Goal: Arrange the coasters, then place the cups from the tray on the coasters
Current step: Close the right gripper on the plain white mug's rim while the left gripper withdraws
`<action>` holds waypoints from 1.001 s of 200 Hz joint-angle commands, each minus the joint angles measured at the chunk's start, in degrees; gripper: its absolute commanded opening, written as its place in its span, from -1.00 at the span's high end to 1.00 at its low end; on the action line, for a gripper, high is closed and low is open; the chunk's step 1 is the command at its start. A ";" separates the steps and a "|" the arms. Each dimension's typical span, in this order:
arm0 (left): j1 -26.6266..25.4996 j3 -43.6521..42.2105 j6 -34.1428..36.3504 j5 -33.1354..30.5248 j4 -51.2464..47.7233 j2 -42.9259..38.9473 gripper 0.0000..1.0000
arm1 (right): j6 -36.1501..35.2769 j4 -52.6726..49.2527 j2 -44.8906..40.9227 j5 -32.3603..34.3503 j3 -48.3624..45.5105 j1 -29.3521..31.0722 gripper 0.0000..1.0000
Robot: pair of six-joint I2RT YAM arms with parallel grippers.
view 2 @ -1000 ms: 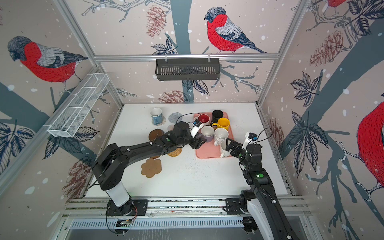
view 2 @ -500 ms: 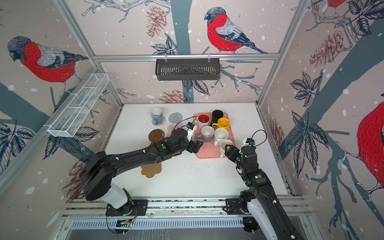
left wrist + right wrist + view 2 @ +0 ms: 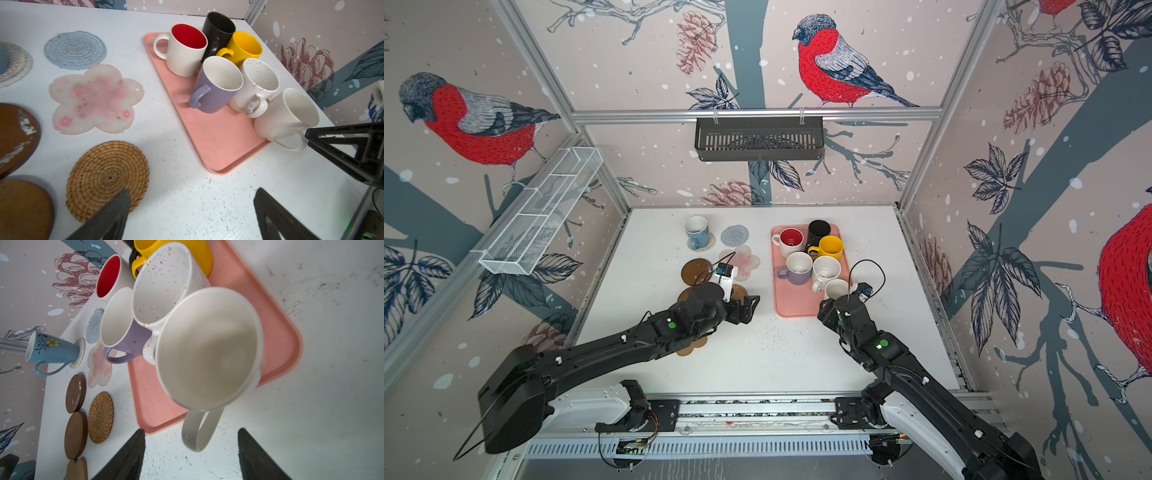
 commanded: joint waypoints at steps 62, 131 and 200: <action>0.66 -6.80 -2.26 -3.49 1.82 -6.17 -0.88 | 5.25 -3.91 10.66 7.53 6.03 2.37 -0.41; 1.41 -9.09 -2.06 -3.60 1.75 -8.87 -0.89 | 5.08 -5.04 15.13 12.49 6.64 5.54 -0.14; 1.97 -9.64 -2.04 -3.22 1.41 -9.51 -0.89 | 1.54 -5.88 15.91 14.96 6.99 5.93 0.25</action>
